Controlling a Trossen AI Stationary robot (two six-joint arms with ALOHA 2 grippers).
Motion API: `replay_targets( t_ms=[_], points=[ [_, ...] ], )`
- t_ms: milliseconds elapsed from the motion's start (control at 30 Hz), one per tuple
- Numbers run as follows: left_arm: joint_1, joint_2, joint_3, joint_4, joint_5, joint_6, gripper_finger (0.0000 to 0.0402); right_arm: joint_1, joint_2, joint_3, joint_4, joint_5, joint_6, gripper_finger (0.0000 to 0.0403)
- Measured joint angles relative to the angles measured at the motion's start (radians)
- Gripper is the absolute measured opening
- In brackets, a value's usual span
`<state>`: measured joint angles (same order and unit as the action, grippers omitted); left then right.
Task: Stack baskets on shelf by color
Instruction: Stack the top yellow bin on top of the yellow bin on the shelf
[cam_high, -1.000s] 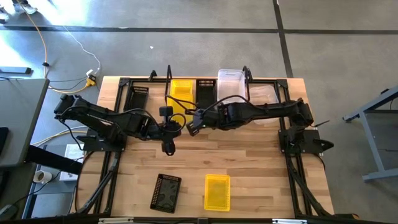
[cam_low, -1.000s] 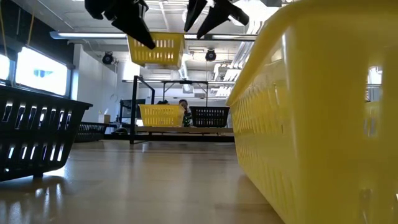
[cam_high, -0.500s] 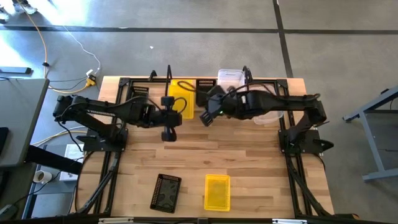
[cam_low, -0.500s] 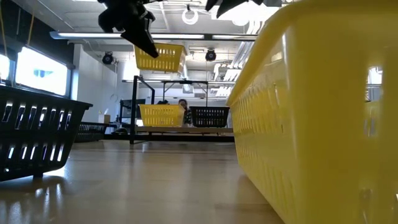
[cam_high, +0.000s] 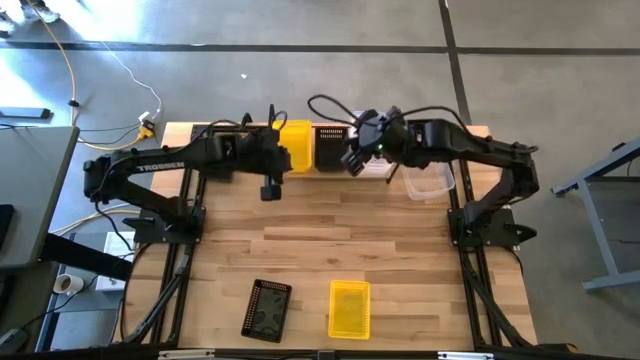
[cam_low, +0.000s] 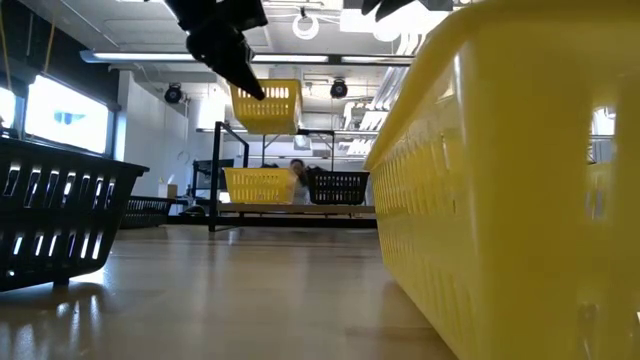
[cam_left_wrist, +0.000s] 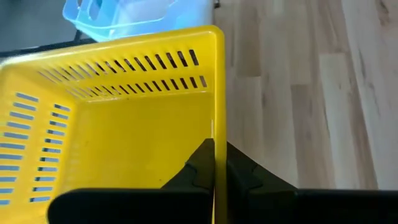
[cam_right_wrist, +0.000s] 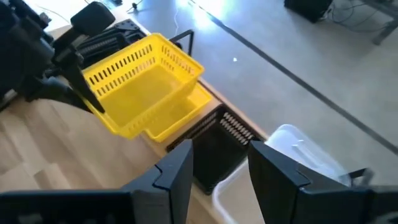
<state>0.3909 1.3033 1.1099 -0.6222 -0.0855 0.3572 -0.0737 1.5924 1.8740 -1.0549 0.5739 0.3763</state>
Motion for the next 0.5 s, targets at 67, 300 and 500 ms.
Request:
replay_targets(
  t_ms=[67, 300, 500],
  points=[
    [0.032, 0.000, 0.000, 0.009, 0.029, 0.012, 0.0000, -0.017, -0.013, 0.000, -0.006, -0.005, -0.023, 0.0140],
    [0.093, 0.006, -0.053, 0.062, 0.100, 0.027, 0.0000, -0.073, -0.043, -0.001, -0.021, -0.059, -0.089, 0.0140],
    [0.099, 0.012, -0.057, 0.072, 0.093, 0.098, 0.0000, -0.107, -0.050, -0.001, -0.025, -0.070, -0.120, 0.0140]
  ],
)
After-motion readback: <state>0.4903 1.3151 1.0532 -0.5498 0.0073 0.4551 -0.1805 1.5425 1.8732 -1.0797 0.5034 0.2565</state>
